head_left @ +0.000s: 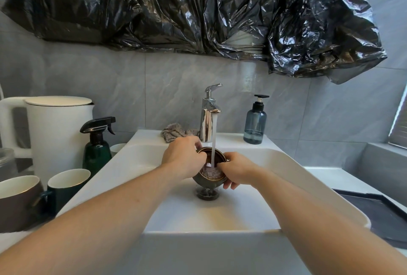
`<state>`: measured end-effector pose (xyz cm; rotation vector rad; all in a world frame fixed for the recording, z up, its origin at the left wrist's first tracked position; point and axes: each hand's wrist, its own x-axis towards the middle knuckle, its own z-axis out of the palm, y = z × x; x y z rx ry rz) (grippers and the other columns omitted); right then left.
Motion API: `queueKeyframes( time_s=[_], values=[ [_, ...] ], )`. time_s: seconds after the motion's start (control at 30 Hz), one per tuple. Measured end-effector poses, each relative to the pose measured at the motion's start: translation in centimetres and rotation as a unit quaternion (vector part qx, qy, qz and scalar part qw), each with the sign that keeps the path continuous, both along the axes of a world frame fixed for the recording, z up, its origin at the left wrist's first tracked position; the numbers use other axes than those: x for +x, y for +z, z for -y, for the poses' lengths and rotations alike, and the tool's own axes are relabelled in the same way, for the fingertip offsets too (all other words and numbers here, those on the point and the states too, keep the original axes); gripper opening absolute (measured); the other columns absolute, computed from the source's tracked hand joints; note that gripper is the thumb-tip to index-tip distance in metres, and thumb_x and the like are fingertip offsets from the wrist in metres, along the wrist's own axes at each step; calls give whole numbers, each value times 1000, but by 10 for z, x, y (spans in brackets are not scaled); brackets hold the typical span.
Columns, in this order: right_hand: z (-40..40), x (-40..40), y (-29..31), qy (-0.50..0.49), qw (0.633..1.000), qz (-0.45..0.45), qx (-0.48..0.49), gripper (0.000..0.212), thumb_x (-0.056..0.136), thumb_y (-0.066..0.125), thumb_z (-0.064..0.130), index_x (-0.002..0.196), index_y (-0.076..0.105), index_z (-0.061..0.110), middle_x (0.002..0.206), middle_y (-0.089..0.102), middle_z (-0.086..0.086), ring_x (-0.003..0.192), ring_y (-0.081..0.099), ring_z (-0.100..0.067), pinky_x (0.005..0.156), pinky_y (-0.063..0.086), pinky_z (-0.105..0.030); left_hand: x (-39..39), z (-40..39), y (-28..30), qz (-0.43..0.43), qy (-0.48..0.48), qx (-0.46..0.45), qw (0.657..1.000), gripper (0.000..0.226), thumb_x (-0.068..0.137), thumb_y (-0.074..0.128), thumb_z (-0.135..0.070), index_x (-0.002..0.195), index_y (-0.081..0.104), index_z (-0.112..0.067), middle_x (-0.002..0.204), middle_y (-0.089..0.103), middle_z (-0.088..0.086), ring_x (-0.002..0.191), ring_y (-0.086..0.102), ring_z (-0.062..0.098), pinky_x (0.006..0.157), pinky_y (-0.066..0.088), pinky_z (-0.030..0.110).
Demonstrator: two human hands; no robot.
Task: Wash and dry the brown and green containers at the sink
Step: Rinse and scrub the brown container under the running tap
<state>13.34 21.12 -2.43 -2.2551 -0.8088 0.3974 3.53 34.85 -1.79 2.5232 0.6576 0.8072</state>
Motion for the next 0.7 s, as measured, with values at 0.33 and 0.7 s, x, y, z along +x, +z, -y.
queueKeyframes(
  time_s=[0.33,0.7],
  values=[
    [1,4,-6,27,997,4,-68,29,106,49,29,126,62,13,103,76,-10,66,75,-15,55,57,-24,-6,5,5,-41,9,32,999,11,74,68,-29,84,67,-30,123,72,-12,95,54,18,73,40,29],
    [3,1,-5,30,996,44,-76,42,106,46,50,125,64,18,78,66,-9,55,57,-15,52,49,-27,-7,3,6,-79,8,-21,997,14,72,66,-30,82,77,-29,96,70,-8,94,63,21,71,45,29]
  ],
)
